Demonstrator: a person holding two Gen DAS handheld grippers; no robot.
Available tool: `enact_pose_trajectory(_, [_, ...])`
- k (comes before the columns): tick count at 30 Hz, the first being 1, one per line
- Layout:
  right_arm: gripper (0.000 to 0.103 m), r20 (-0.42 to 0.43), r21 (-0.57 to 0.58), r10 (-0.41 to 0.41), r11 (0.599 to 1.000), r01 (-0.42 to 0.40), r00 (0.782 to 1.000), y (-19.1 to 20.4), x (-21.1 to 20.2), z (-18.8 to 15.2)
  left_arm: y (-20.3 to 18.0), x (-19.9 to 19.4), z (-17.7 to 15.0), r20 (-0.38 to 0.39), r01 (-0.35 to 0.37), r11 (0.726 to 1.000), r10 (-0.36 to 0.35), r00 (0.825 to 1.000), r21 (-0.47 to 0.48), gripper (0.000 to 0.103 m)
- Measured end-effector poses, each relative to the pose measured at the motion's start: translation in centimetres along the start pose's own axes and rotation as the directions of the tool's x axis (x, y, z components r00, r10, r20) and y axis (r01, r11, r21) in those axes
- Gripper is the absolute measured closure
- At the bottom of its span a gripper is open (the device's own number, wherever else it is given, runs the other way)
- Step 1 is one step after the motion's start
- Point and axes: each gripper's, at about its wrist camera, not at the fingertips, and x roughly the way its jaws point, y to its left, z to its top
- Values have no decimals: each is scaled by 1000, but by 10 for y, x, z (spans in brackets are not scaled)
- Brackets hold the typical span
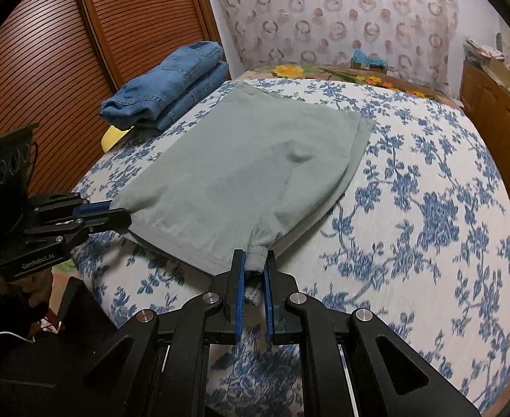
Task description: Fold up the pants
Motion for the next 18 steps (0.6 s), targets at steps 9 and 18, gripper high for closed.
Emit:
enact_pose_trajectory(9, [94, 18, 9, 11, 1000, -11, 1000, 1, -5, -8, -3, -8, 0, 10, 5, 1000, -5, 1000, -7, 92])
enact_pose_trajectory(18, [94, 42, 11, 11, 1000, -11, 999, 0, -12, -7, -5, -15, 6, 31, 5, 1000, -5, 1000, 2, 92])
